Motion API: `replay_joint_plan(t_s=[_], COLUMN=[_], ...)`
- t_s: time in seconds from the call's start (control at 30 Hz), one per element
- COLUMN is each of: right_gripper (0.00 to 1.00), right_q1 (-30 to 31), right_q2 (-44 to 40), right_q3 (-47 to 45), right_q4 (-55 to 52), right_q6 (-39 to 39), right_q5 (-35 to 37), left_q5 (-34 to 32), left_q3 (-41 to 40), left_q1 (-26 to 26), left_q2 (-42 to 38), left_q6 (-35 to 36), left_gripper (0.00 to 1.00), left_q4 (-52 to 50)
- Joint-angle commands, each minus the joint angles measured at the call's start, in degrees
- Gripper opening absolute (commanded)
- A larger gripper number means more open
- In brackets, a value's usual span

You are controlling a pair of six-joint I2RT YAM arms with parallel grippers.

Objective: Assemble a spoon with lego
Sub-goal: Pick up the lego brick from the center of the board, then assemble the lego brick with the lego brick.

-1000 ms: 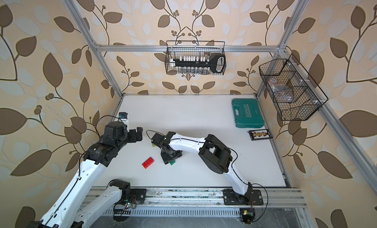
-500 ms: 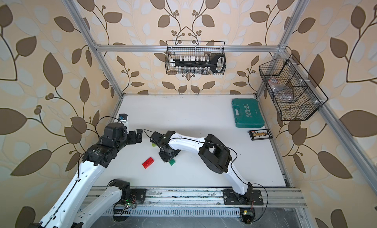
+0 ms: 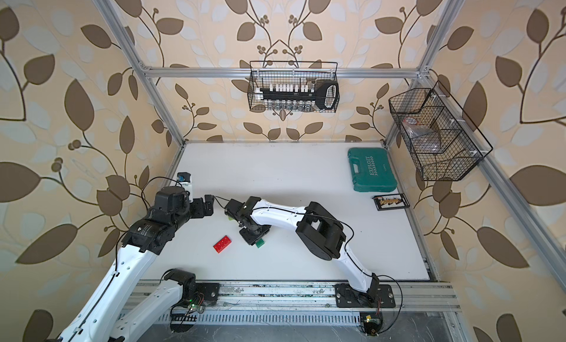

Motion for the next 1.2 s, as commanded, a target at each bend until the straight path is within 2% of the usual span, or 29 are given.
replay_joint_plan(t_s=[0.0, 0.07, 0.23, 0.4, 0.57, 0.63, 0.73, 0.83, 0.9, 0.97, 1.07, 1.17], right_gripper=[0.43, 0.39, 0.16, 0.14, 0.07, 0.08, 0.06, 0.04, 0.0, 0.0, 0.0, 0.0], right_q1=[0.3, 0.3, 0.5, 0.3, -4.4, -6.4, -8.8, -17.2, -19.7, -20.1, -22.9, -23.4], right_q2=[1.7, 1.7, -0.7, -12.5, -28.4, -35.4, -42.8, -45.7, -46.2, -45.6, -43.6, -41.9], right_q3=[0.8, 0.9, 1.6, 1.3, 0.1, -3.1, -10.8, -13.4, -15.3, -17.6, -17.5, -17.6], right_q4=[-1.1, -1.0, -2.3, -5.4, -7.2, -9.3, -11.3, -18.9, -21.8, -22.5, -21.4, -19.7], right_q6=[0.0, 0.0, -1.9, -7.0, -12.2, -24.9, -38.9, -48.6, -56.7, -61.9, -65.3, -68.5], right_q5=[1.4, 1.3, 1.5, 4.5, 4.7, 2.7, 8.7, -3.1, -2.0, 1.3, -3.0, -2.5], left_q5=[0.5, 0.5, 1.5, 3.9, 8.9, 13.1, 19.5, 24.1, 26.3, 28.6, 30.9, 31.9], left_q3=[-0.6, -0.6, -0.7, -0.7, -0.5, -1.2, -2.7, -5.0, -6.8, -8.5, -10.4, -11.1], left_q1=[0.5, 0.5, 0.5, 0.5, 0.5, 0.5, 0.5, 0.5, 0.4, 0.3, 0.0, -0.7], left_q2=[-0.5, -0.4, -0.2, -0.5, -1.4, -2.6, -3.3, -3.1, -3.2, -3.5, -4.0, -3.7], left_q6=[-0.5, -0.3, 0.3, 0.6, 1.8, 2.3, 0.9, -1.0, -1.5, -1.4, -0.9, -0.6], left_gripper=[0.99, 0.99, 0.99, 0.99, 0.99, 0.99, 0.99, 0.99, 0.99, 0.99, 0.99, 0.99], left_q4=[-0.2, -0.2, -0.2, -0.1, -0.6, 0.3, 2.4, 4.5, 5.9, 7.7, 9.6, 11.0])
